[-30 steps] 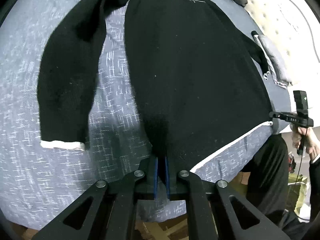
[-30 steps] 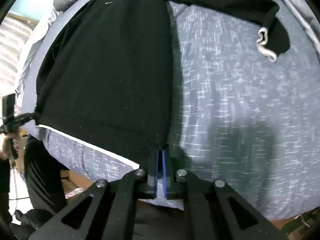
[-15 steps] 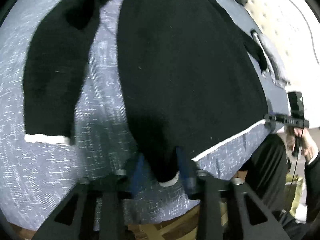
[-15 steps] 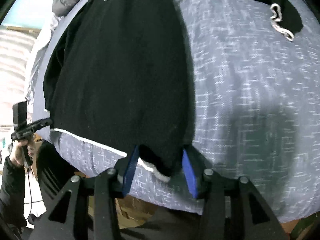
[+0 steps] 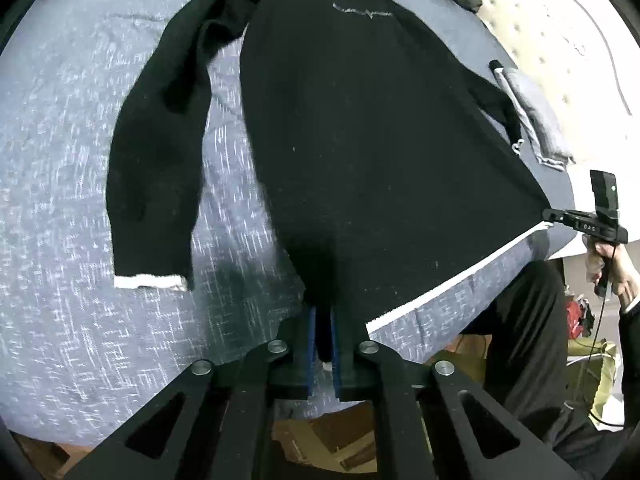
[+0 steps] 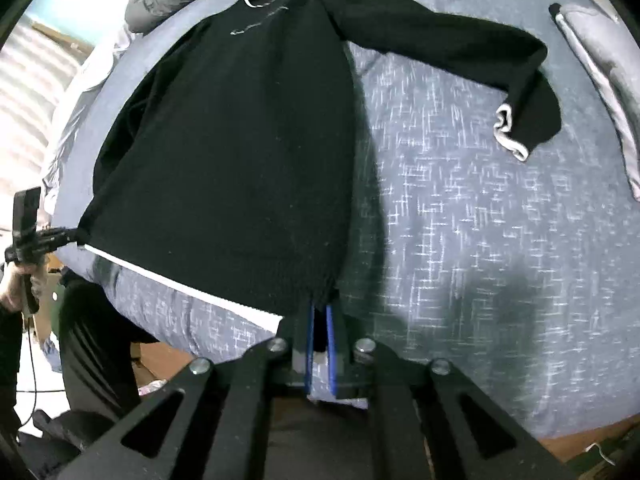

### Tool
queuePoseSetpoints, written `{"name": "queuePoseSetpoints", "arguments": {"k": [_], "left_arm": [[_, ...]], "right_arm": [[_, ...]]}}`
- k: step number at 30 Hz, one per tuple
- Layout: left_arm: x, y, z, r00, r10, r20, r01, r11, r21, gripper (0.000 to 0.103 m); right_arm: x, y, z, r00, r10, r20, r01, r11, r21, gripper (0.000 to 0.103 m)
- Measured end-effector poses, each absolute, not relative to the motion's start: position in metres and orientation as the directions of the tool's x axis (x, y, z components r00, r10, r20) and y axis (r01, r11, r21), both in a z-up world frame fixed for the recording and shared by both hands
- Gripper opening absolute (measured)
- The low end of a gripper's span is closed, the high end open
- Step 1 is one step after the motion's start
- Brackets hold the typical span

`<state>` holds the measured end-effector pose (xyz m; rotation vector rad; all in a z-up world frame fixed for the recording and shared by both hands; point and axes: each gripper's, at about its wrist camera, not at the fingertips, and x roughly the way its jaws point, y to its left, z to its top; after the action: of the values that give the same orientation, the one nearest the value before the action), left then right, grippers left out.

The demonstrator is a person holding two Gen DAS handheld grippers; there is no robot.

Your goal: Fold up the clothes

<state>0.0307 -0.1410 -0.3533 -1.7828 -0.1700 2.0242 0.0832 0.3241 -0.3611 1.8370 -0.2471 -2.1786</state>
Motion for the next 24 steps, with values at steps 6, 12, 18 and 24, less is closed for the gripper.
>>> {"name": "queuePoseSetpoints", "arguments": {"k": [6, 12, 18, 24], "left_arm": [[0.031, -0.142, -0.399, -0.017, 0.381, -0.924, -0.21, -0.905, -0.369, 0.005], [0.026, -0.141, -0.394, -0.023, 0.413, -0.911, -0.209, -0.893, -0.399, 0.01], [0.005, -0.179, -0.358, -0.162, 0.377, -0.912, -0.146, -0.923, -0.356, 0.043], [-0.023, -0.233, -0.354, -0.272, 0.238, -0.932, -0.015, -0.97, -0.244, 0.053]], "right_arm": [[0.091, 0.327, -0.408, -0.082, -0.286, -0.955, 0.068, -0.957, 0.281, 0.004], [0.082, 0.338, -0.406, -0.095, -0.312, -0.945, 0.037, -0.95, 0.31, 0.008], [0.058, 0.372, -0.37, -0.214, -0.308, -0.927, -0.008, -0.949, 0.317, 0.029], [0.022, 0.427, -0.343, -0.379, -0.239, -0.894, -0.152, -0.937, 0.315, 0.053]]}}
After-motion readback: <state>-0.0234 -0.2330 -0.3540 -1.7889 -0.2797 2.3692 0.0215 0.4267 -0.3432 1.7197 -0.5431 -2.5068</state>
